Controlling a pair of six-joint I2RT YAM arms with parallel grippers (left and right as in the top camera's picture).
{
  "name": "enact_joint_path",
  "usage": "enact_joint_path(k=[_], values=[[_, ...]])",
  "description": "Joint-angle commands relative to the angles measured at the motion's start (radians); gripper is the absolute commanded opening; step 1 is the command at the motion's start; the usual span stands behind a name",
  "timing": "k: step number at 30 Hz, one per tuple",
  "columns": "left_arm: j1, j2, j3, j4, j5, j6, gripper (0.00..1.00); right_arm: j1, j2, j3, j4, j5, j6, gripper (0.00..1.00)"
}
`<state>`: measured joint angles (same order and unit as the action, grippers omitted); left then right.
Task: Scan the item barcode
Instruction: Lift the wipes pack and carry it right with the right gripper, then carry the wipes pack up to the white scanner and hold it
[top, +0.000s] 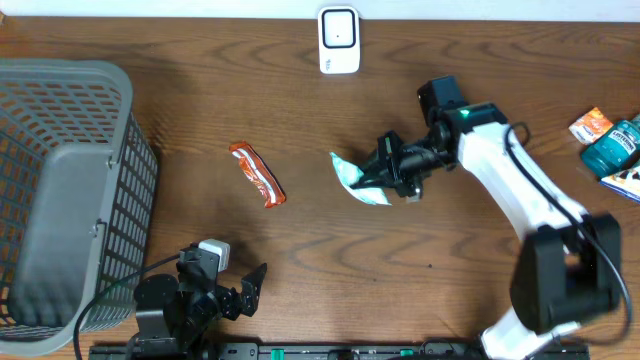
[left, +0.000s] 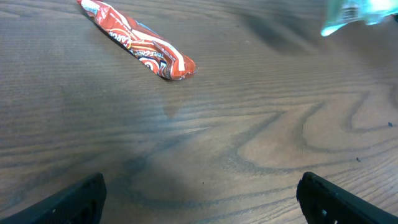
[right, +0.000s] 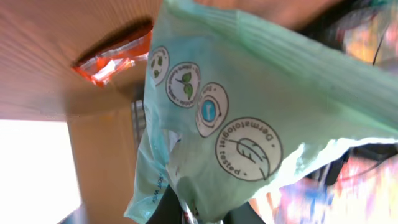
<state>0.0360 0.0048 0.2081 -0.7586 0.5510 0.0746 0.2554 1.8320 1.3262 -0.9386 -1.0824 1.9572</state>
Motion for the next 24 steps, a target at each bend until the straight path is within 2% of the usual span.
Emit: enact_joint_path(k=[1, 4, 8, 24], values=[[0.004, -0.001, 0.004, -0.004, 0.002, -0.002, 0.98, -0.029, 0.120, 0.002, 0.007, -0.362, 0.090, 0.01], [0.004, -0.001, 0.004, -0.004, 0.003, -0.002, 0.98, -0.035, 0.204, 0.002, -0.002, -0.476, 0.016, 0.01], [0.004, -0.001, 0.004, -0.004, 0.003, -0.002, 0.98, -0.038, 0.217, 0.001, -0.078, -0.476, 0.021, 0.01], [0.004, -0.001, 0.004, -0.004, 0.002, -0.002, 0.98, -0.104, 0.217, 0.001, -0.082, -0.462, -0.006, 0.01]])
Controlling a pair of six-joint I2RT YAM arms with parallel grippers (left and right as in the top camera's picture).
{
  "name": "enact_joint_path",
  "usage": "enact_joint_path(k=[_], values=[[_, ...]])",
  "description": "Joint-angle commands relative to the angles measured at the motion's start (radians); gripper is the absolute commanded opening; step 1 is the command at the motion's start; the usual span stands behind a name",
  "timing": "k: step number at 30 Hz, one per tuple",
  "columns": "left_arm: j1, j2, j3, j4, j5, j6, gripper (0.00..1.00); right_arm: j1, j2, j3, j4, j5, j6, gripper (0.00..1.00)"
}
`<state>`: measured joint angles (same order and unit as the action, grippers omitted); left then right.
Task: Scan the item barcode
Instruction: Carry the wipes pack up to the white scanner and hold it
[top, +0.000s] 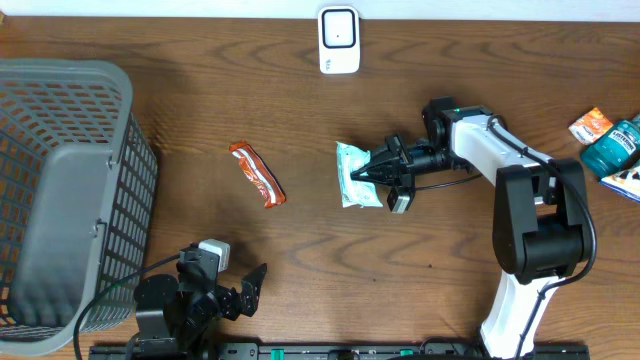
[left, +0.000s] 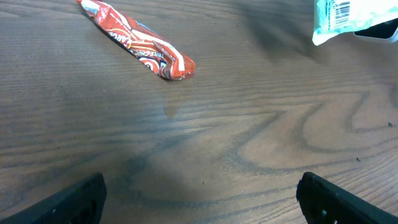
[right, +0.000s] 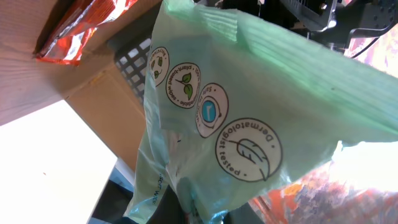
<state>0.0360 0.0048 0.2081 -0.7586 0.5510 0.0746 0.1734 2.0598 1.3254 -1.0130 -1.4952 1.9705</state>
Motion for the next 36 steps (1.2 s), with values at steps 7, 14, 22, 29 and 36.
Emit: enact_joint_path(k=[7, 14, 22, 29, 36], values=[[0.004, -0.001, 0.004, -0.004, 0.002, -0.002, 0.98, -0.050, -0.011, 0.002, -0.127, -0.030, -0.185, 0.01], [0.004, -0.001, 0.004, -0.004, 0.002, -0.002, 0.98, -0.044, -0.013, 0.002, -0.106, -0.037, -0.771, 0.01], [0.004, -0.001, 0.004, -0.004, 0.002, -0.002, 0.98, 0.031, -0.026, 0.002, -0.101, 0.145, -1.052, 0.01], [0.004, -0.001, 0.004, -0.004, 0.003, -0.002, 0.98, 0.074, -0.025, 0.002, 0.529, 0.410, -0.902, 0.01], [0.004, -0.001, 0.004, -0.004, 0.002, -0.002, 0.98, 0.130, -0.025, 0.002, 1.122, 0.689, -0.855, 0.01]])
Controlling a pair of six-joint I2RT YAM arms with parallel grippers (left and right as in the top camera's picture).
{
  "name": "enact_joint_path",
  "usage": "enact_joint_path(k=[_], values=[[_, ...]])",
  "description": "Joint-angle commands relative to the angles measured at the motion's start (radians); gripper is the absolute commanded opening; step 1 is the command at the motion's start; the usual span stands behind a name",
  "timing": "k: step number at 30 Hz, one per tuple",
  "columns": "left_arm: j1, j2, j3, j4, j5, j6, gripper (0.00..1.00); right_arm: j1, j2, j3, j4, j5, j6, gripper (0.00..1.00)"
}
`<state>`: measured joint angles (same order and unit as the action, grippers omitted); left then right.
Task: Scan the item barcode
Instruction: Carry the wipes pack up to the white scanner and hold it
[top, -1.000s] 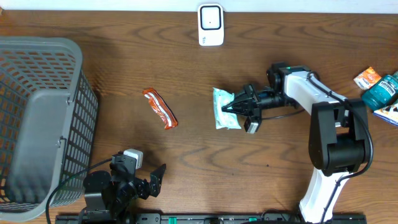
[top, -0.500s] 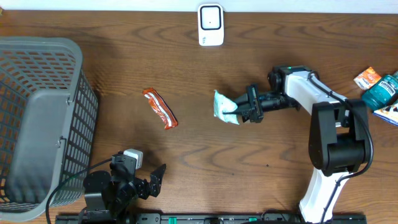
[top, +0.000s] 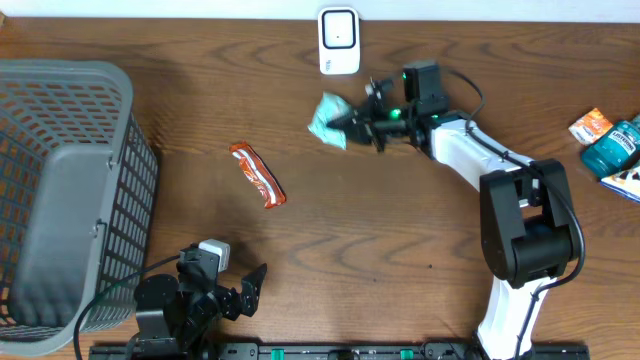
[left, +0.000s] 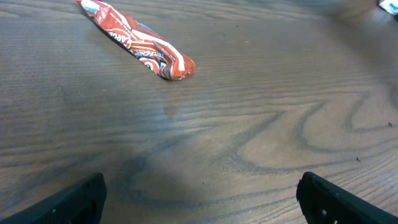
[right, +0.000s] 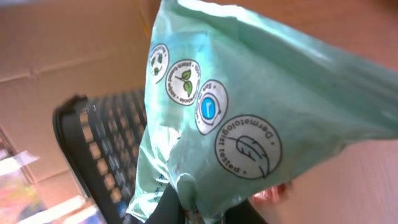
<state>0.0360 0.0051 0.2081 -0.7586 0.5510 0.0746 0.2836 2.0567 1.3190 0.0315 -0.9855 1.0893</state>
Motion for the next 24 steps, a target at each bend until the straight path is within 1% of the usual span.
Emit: enact_joint_path(k=[1, 3, 4, 7, 11, 14, 20, 24], values=[[0.004, -0.001, 0.004, -0.004, 0.002, -0.002, 0.98, 0.019, -0.022, 0.009, 0.104, 0.221, 0.028, 0.02], [0.004, -0.002, 0.004, -0.004, 0.002, -0.002, 0.98, 0.019, -0.022, 0.009, 0.119, 0.307, 0.038, 0.03], [0.004, -0.002, 0.004, -0.004, 0.002, -0.002, 0.98, 0.019, -0.021, 0.009, 0.124, 0.349, 0.045, 0.01], [0.004, -0.002, 0.004, -0.004, 0.002, -0.002, 0.98, 0.024, -0.006, 0.010, 0.168, 0.462, 0.050, 0.01], [0.004, -0.002, 0.004, -0.004, 0.002, -0.002, 0.98, 0.024, 0.027, 0.049, 0.241, 0.510, 0.047, 0.01], [0.004, -0.002, 0.004, -0.004, 0.002, -0.002, 0.98, 0.024, 0.075, 0.134, 0.232, 0.509, 0.047, 0.01], [0.004, -0.002, 0.004, -0.004, 0.002, -0.002, 0.98, 0.026, 0.238, 0.381, 0.170, 0.510, 0.057, 0.01], [0.004, -0.002, 0.004, -0.004, 0.002, -0.002, 0.98, 0.034, 0.361, 0.555, 0.082, 0.504, 0.071, 0.01]])
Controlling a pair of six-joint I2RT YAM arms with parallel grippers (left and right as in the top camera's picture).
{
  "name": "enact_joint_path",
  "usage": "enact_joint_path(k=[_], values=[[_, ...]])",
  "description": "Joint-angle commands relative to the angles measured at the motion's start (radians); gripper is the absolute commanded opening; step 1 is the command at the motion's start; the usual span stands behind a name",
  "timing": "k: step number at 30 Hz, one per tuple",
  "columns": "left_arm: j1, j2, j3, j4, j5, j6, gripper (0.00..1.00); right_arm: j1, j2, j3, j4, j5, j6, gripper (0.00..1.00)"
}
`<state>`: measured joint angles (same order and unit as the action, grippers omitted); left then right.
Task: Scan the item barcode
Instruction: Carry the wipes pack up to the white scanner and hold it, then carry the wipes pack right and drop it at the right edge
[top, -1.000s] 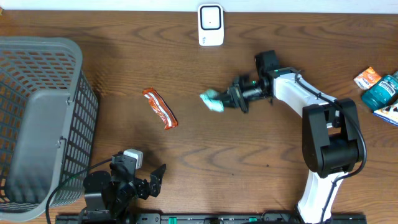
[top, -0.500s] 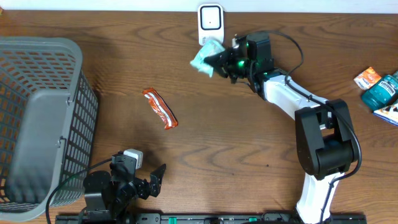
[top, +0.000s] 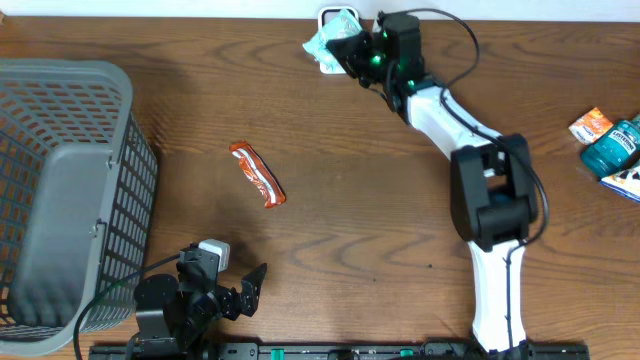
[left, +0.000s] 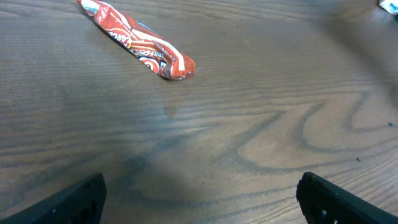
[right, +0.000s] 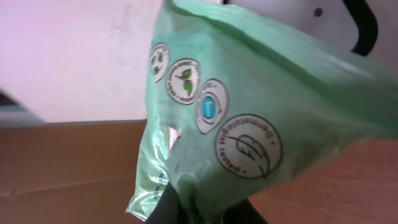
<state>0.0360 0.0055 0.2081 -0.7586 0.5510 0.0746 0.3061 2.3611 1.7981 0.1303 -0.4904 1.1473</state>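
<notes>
My right gripper (top: 352, 52) is shut on a pale green packet (top: 328, 35) with round printed badges (right: 249, 124). It holds the packet up at the table's far edge, right in front of the white scanner (top: 330, 66), which the packet mostly covers. In the right wrist view, part of the scanner's white face (right: 329, 18) shows behind the packet. No barcode can be seen on the side facing that camera. My left gripper (left: 202, 205) rests open near the front edge, nothing between its fingers.
A red snack bar (top: 258, 174) lies left of centre, also in the left wrist view (left: 140, 40). A grey mesh basket (top: 60, 190) fills the left side. Small boxes and a teal item (top: 610, 145) sit at the right edge.
My right gripper has carried the green packet from just below and beside the scanner up and slightly left, so that it now covers the scanner. The left arm has not moved.
My right gripper held the green packet over the table's middle, right of the red bar. Then the packet hung flat there, barcode visible to the left wrist camera. Later it was up near the scanner, and now it is held against the scanner.
</notes>
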Motion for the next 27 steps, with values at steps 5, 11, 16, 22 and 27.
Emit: enact_joint_path(k=[5, 11, 16, 22, 27], values=[[0.004, -0.002, 0.004, -0.004, 0.002, -0.002, 0.98, 0.029, 0.137, 0.194, -0.111, 0.007, 0.006, 0.01], [0.004, -0.002, 0.004, -0.004, 0.002, -0.002, 0.98, 0.042, 0.135, 0.198, -0.121, 0.005, -0.044, 0.01], [0.004, -0.002, 0.004, -0.004, 0.002, -0.002, 0.98, 0.005, 0.078, 0.198, -0.243, -0.014, -0.154, 0.01], [0.004, -0.002, 0.004, -0.004, 0.002, -0.002, 0.98, -0.093, -0.087, 0.198, -0.653, 0.162, -0.336, 0.01], [0.004, -0.002, 0.004, -0.004, 0.002, -0.002, 0.98, -0.214, -0.201, 0.198, -1.041, 0.482, -0.394, 0.01]])
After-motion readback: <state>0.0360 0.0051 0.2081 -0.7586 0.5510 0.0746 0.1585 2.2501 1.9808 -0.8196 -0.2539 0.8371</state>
